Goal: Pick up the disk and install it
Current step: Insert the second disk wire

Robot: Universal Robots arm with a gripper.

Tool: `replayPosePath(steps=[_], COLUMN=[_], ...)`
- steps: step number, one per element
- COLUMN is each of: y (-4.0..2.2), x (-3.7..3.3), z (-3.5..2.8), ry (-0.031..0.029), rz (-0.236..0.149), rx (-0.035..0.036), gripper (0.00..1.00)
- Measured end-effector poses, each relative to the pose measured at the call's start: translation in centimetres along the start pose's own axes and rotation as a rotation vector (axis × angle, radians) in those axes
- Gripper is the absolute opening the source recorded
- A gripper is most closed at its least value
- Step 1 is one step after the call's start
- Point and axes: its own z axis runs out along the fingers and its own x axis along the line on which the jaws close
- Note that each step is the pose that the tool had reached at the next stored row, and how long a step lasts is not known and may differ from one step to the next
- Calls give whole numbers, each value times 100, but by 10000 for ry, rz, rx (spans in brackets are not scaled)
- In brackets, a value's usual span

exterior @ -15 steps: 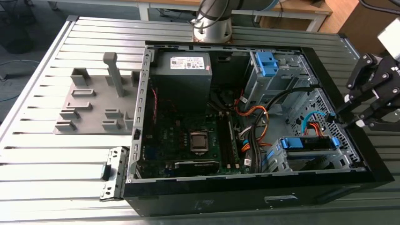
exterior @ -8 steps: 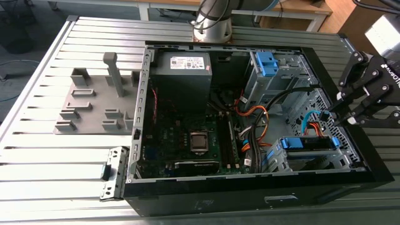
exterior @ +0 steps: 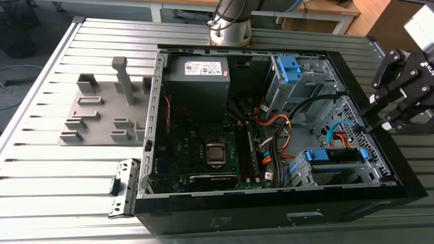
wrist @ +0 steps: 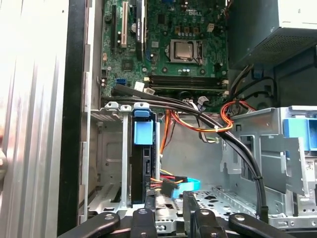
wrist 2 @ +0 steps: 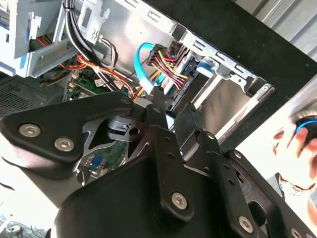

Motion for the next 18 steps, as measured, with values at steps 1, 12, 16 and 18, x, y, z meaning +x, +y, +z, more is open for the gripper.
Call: replayPosePath(steps=[1, 12, 16, 18], y=[0, -11, -4, -2], x=[-1, -76, -75, -74], z=[2, 137, 166, 169], ry=[3, 21, 24, 38], rz=[0, 1, 1, 3], rx=[0, 0, -1, -1], gripper=[36, 36, 36, 36])
